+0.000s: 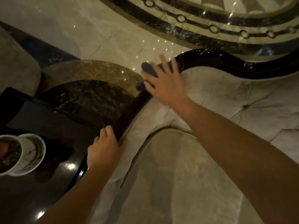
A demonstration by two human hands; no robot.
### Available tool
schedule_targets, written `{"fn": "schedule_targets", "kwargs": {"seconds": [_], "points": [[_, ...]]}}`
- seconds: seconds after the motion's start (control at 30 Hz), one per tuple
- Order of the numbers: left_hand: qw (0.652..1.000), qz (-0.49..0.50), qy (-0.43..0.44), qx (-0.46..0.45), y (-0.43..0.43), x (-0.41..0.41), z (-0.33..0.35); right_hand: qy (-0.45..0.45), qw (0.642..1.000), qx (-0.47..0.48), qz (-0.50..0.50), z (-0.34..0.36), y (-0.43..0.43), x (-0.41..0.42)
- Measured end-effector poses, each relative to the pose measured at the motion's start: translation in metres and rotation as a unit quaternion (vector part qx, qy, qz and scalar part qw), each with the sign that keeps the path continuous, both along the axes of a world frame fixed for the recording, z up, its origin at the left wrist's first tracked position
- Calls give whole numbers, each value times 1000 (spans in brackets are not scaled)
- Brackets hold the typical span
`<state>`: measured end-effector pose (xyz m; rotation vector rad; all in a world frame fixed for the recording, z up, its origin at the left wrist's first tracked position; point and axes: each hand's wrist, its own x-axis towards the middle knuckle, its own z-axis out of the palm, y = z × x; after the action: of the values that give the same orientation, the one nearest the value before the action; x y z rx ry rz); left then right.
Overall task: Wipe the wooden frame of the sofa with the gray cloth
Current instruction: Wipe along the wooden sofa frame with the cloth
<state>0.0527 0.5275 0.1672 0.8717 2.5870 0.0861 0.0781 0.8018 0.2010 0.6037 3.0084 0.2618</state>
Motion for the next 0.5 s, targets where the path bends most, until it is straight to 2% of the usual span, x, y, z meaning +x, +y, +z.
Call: {"fn": "schedule_targets", "kwargs": {"seconds": [0.07, 0.13, 0.2, 0.3, 0.37, 0.43, 0.5], "points": [[1000, 17, -23, 10, -1, -4, 1, 39, 995, 28, -93, 24, 50, 10], [999, 25, -29, -5, 3, -4, -1, 80, 981, 17, -174, 37, 75, 27], [999, 31, -23, -22, 5, -2, 2, 96, 976, 7, -198, 38, 79, 39], [998, 43, -32, -21, 10, -2, 11, 78, 981, 11, -177, 36, 80, 57], [999, 34, -40, 2, 28, -6, 17, 62, 977, 11, -205, 42, 97, 82], [998, -14, -38, 56, 78, -8, 22, 42, 965, 32, -257, 52, 117, 126], [994, -54, -35, 93, 150, -4, 30, -17, 964, 94, -248, 68, 132, 170]]}}
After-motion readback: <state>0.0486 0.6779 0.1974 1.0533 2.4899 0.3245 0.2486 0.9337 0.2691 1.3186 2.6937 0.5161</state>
